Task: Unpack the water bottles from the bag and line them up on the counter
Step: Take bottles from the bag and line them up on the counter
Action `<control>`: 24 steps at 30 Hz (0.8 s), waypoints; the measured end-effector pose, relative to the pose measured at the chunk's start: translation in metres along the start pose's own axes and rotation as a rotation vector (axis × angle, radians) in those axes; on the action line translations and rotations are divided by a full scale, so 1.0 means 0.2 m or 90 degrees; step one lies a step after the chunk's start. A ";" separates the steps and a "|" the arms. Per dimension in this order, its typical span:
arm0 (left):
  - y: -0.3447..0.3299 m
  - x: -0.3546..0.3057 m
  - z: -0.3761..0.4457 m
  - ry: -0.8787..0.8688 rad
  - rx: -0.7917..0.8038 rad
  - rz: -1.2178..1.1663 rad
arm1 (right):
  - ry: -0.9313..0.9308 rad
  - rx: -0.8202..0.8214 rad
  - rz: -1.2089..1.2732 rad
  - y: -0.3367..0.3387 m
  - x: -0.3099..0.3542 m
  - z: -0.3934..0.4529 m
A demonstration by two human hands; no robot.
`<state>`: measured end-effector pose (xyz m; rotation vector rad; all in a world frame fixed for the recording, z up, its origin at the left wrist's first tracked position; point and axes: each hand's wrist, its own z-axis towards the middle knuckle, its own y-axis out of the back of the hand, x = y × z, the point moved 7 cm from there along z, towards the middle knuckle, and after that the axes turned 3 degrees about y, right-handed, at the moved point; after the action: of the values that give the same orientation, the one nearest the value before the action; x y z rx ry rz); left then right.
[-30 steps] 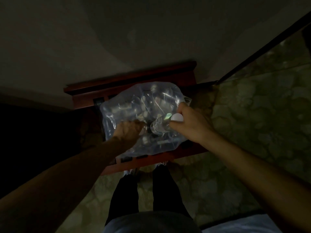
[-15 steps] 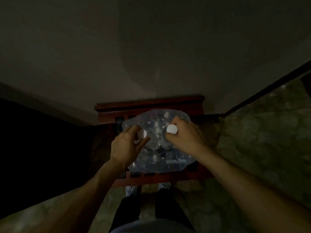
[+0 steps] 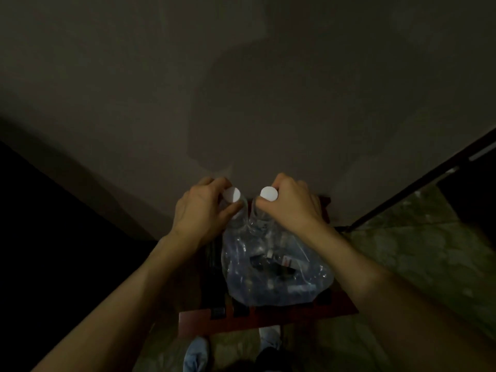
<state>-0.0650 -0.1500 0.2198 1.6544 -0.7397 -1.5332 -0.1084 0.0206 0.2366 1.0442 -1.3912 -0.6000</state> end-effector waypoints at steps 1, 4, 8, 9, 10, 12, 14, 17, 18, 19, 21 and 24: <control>0.06 0.01 -0.01 -0.004 -0.001 -0.006 | -0.003 -0.010 0.001 0.00 0.06 -0.02; 0.22 0.05 -0.05 -0.030 -0.019 0.003 | -0.011 -0.044 0.014 0.01 0.21 -0.08; 0.44 0.08 -0.13 -0.043 -0.051 0.020 | 0.006 -0.089 0.018 0.09 0.43 -0.16; 0.49 0.07 -0.15 -0.041 -0.051 0.022 | 0.012 -0.100 0.015 0.12 0.48 -0.18; 0.54 0.07 -0.18 -0.040 -0.054 0.022 | 0.022 -0.114 0.009 0.15 0.53 -0.21; 0.65 0.05 -0.22 -0.046 -0.072 0.027 | 0.058 -0.153 -0.040 0.21 0.65 -0.26; 0.76 0.04 -0.26 -0.050 -0.085 0.029 | 0.104 -0.188 -0.124 0.27 0.77 -0.32; 0.92 0.05 -0.33 -0.030 -0.110 0.016 | 0.178 -0.219 -0.187 0.33 0.95 -0.39; 0.98 0.06 -0.36 -0.019 -0.126 0.010 | 0.201 -0.226 -0.196 0.35 1.00 -0.41; 1.04 0.07 -0.40 -0.009 -0.151 0.008 | 0.223 -0.232 -0.199 0.36 1.06 -0.43; 1.19 0.07 -0.47 0.000 -0.207 0.028 | 0.269 -0.248 -0.196 0.40 1.17 -0.47; 1.41 0.04 -0.58 -0.001 -0.275 0.061 | 0.315 -0.271 -0.174 0.46 1.34 -0.53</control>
<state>0.0726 -0.2969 0.4488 1.2785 -0.4406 -1.5000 0.0106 -0.1427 0.4613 0.9540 -0.6560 -0.7375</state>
